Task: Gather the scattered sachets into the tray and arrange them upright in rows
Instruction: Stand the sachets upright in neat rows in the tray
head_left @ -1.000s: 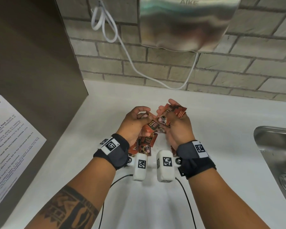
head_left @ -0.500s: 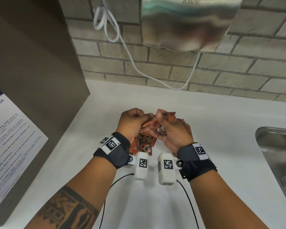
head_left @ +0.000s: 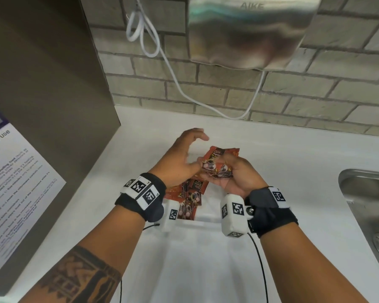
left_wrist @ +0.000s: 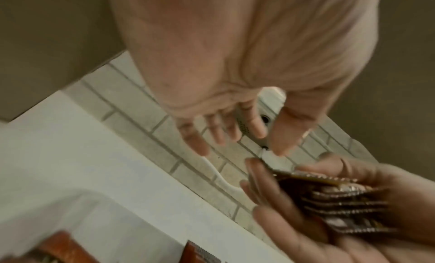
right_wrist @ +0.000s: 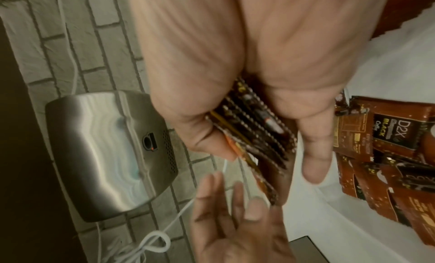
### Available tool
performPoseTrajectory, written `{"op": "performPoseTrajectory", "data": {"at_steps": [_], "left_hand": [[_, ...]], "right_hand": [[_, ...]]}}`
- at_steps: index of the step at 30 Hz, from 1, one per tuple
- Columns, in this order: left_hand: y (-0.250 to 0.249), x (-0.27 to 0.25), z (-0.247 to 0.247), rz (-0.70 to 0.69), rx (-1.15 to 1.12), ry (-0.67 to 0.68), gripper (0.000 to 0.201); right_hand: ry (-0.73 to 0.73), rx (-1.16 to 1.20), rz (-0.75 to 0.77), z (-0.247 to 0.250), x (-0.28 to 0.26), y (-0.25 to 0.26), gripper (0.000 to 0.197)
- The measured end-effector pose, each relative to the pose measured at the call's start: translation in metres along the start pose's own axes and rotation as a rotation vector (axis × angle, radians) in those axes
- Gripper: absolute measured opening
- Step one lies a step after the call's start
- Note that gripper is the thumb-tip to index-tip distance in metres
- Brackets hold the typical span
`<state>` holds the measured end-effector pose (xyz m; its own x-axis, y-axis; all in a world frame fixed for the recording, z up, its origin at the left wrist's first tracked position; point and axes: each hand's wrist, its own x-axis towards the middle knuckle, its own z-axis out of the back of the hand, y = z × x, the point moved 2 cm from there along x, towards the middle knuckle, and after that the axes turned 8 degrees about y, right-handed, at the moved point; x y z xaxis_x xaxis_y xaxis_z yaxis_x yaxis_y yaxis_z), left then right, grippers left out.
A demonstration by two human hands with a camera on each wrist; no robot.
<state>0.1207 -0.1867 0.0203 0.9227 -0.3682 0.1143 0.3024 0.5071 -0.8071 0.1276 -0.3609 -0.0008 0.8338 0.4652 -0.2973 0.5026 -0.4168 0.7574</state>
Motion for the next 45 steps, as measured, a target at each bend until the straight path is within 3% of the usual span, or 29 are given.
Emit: {"op": "performPoseTrajectory", "data": {"at_steps": [2, 4, 8, 13, 17, 20, 25, 31, 34, 36, 38, 41, 45], "left_hand": [[-0.008, 0.000, -0.006, -0.082, 0.057, 0.193, 0.090], [-0.014, 0.003, -0.013, -0.114, 0.122, 0.287, 0.106], [-0.019, 0.005, -0.014, -0.107, 0.105, 0.300, 0.093], [-0.020, 0.002, -0.018, -0.110, 0.180, 0.307, 0.096], [-0.019, 0.002, -0.021, -0.168, 0.207, 0.295, 0.077], [-0.014, 0.003, -0.021, -0.148, 0.249, 0.273, 0.066], [-0.010, 0.005, -0.021, -0.128, 0.283, 0.267, 0.074], [-0.015, 0.007, -0.025, -0.173, 0.255, 0.244, 0.072], [-0.011, 0.009, -0.025, -0.162, 0.340, 0.226, 0.068], [-0.009, 0.011, -0.024, -0.154, 0.388, 0.213, 0.067], [-0.009, 0.013, -0.024, -0.155, 0.396, 0.209, 0.074], [-0.010, 0.014, -0.020, -0.070, 0.208, 0.228, 0.109], [-0.008, 0.018, -0.015, 0.165, -0.541, 0.038, 0.129]], "right_hand": [[0.024, -0.032, -0.014, -0.002, 0.000, 0.000, 0.038], [0.053, -0.058, -0.031, -0.007, -0.001, -0.002, 0.030], [0.008, -0.127, -0.044, -0.010, 0.000, -0.005, 0.023], [0.084, -0.038, -0.067, -0.014, -0.006, -0.011, 0.018], [0.089, -0.038, -0.072, -0.021, 0.000, -0.016, 0.025], [0.056, -0.081, -0.112, -0.018, -0.006, -0.014, 0.013], [0.016, -0.242, -0.051, -0.022, -0.010, -0.011, 0.013], [0.053, -0.092, -0.002, -0.029, -0.016, -0.008, 0.018], [-0.040, -0.331, -0.010, -0.023, -0.020, -0.005, 0.011], [-0.097, -0.594, 0.053, -0.015, -0.024, -0.001, 0.009], [-0.142, -0.695, 0.122, -0.006, -0.023, 0.002, 0.011], [-0.134, -0.656, 0.112, 0.000, -0.022, 0.003, 0.024], [-0.108, -0.494, 0.042, 0.006, -0.022, 0.003, 0.038]]}}
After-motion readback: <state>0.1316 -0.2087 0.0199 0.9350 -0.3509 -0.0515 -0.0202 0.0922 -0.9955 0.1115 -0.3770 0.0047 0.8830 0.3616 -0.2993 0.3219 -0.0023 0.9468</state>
